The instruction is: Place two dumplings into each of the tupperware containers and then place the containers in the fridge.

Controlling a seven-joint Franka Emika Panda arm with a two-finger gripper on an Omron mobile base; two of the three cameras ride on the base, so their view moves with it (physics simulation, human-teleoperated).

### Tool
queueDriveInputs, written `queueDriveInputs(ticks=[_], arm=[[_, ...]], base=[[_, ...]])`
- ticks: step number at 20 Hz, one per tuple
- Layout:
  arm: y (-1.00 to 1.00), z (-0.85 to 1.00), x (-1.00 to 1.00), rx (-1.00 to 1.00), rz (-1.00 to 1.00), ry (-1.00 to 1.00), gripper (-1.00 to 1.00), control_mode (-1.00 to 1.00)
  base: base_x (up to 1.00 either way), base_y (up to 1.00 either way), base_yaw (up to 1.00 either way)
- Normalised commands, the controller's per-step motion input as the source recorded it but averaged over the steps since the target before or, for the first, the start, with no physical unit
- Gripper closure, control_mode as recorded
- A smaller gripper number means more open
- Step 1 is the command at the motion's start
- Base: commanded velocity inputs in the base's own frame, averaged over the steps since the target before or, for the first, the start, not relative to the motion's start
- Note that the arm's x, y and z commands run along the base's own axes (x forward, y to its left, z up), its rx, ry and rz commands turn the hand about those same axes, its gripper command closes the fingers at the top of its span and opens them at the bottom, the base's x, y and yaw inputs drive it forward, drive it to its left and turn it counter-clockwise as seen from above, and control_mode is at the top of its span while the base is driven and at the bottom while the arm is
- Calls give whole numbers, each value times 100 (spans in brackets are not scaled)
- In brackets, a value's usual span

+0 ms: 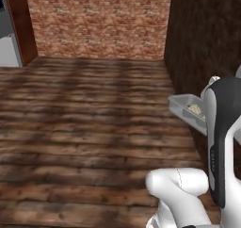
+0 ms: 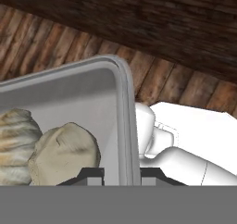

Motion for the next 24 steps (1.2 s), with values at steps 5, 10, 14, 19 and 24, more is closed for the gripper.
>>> queueDriveInputs(ticks=[5,10,14,19,24], arm=[[0,0,0,0,0,0,100,100],[0,0,0,0,0,0,100,100],[0,0,0,0,0,0,100,100],[0,0,0,0,0,0,100,100],[0,0,0,0,0,0,100,100]], base=[[100,-52,16],[100,-49,16],[100,-55,17],[100,-57,19],[100,-40,16]])
